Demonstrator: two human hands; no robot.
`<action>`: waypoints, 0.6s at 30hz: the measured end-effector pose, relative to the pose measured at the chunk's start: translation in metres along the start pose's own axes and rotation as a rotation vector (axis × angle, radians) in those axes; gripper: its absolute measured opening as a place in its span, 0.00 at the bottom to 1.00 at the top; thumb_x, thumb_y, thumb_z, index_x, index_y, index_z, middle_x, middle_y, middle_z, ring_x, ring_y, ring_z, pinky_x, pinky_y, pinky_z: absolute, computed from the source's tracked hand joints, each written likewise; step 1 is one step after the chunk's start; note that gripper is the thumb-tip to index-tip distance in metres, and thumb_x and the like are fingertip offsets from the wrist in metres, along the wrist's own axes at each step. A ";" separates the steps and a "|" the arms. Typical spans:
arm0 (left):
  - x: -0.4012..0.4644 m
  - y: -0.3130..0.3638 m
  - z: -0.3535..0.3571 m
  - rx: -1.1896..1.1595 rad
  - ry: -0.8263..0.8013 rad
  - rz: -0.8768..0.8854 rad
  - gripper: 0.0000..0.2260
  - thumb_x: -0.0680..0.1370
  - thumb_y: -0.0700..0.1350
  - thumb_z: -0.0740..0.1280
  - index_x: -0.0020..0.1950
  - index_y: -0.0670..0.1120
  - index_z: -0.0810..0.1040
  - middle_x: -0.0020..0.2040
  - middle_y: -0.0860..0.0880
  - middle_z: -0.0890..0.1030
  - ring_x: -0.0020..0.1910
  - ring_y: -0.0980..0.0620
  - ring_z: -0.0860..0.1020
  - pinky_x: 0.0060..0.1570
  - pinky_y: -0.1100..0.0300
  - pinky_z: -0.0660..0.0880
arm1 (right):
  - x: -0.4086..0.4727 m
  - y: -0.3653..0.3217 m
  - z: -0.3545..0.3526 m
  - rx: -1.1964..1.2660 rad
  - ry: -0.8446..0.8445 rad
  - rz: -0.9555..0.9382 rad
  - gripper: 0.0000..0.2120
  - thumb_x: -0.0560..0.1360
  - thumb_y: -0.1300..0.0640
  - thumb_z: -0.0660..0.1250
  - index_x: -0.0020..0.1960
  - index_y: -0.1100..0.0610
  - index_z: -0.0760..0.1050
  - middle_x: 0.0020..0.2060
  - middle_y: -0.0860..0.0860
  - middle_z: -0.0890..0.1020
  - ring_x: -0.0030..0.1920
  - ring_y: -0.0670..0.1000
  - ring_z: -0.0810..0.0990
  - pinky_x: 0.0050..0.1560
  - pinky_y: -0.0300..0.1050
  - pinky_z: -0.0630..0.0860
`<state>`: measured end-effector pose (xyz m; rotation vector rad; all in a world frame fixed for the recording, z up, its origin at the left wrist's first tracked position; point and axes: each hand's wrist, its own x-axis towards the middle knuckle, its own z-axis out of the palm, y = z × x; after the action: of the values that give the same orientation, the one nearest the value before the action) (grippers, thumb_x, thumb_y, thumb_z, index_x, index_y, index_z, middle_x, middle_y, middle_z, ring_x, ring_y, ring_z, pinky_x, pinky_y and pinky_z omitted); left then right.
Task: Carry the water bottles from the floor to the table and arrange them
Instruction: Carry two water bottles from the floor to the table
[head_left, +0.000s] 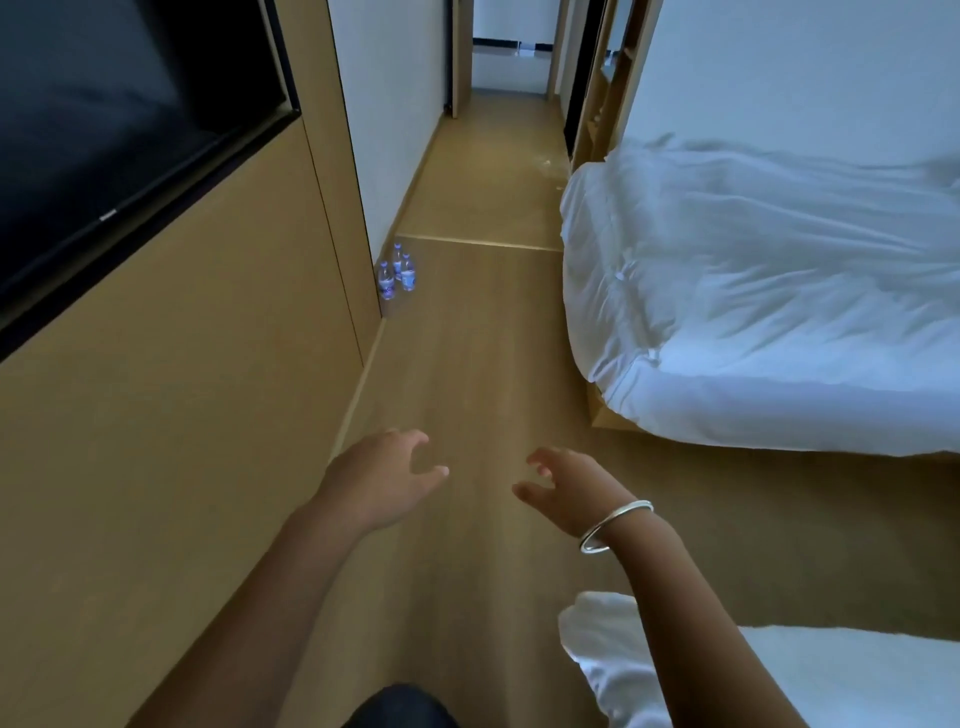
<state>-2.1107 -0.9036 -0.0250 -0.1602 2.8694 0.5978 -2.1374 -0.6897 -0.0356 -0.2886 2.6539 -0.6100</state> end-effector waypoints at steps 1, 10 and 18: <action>0.017 -0.003 -0.005 0.003 0.007 -0.006 0.25 0.74 0.61 0.63 0.67 0.52 0.70 0.65 0.50 0.74 0.62 0.49 0.74 0.57 0.56 0.72 | 0.018 -0.004 -0.005 -0.004 -0.012 -0.011 0.23 0.75 0.45 0.63 0.66 0.54 0.69 0.61 0.53 0.76 0.60 0.52 0.75 0.57 0.43 0.69; 0.192 -0.046 -0.051 0.000 0.027 -0.014 0.24 0.74 0.60 0.63 0.67 0.52 0.70 0.65 0.51 0.74 0.61 0.50 0.74 0.55 0.57 0.71 | 0.198 -0.040 -0.047 -0.035 -0.031 -0.022 0.23 0.75 0.45 0.63 0.67 0.55 0.68 0.62 0.53 0.75 0.61 0.53 0.74 0.61 0.44 0.69; 0.353 -0.098 -0.122 0.028 -0.005 -0.037 0.24 0.74 0.60 0.62 0.67 0.51 0.70 0.64 0.51 0.75 0.60 0.51 0.74 0.51 0.58 0.70 | 0.360 -0.093 -0.083 0.003 -0.034 0.017 0.22 0.75 0.46 0.63 0.66 0.55 0.69 0.61 0.53 0.76 0.60 0.52 0.75 0.59 0.42 0.69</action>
<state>-2.4618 -1.0654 -0.0312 -0.2062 2.8617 0.5496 -2.4860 -0.8423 -0.0451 -0.2727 2.6204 -0.5985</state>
